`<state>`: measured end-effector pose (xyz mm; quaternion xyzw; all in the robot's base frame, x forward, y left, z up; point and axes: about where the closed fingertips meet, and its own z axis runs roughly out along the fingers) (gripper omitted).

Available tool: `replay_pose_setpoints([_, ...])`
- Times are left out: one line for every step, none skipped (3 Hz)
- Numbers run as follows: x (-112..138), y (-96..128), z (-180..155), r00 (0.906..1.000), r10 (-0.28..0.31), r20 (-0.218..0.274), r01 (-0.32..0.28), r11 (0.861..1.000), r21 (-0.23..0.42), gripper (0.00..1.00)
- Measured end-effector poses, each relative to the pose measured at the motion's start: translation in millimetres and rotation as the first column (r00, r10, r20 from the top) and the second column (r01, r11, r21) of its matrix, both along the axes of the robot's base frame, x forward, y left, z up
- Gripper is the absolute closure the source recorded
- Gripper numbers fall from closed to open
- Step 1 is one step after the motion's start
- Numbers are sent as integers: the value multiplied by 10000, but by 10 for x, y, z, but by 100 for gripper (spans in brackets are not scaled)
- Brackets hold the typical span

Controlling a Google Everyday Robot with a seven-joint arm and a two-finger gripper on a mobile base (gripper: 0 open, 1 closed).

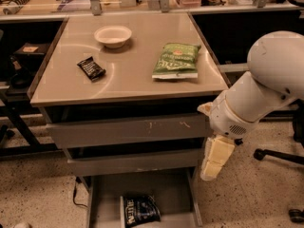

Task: Pick blue chip bag from bottom drawer and place on counter

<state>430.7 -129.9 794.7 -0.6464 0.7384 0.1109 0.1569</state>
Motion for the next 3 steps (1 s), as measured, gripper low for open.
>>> replay_pose_setpoints([0, 1, -1, 10000, 0, -2, 0, 10000, 1, 0])
replay_pose_setpoints([-162, 213, -287, 9975, 55, -701, -26, 9991, 415, 0])
replay_pose_setpoints([-370, 692, -838, 9864, 291, -1617, -117, 9941, 1076, 0])
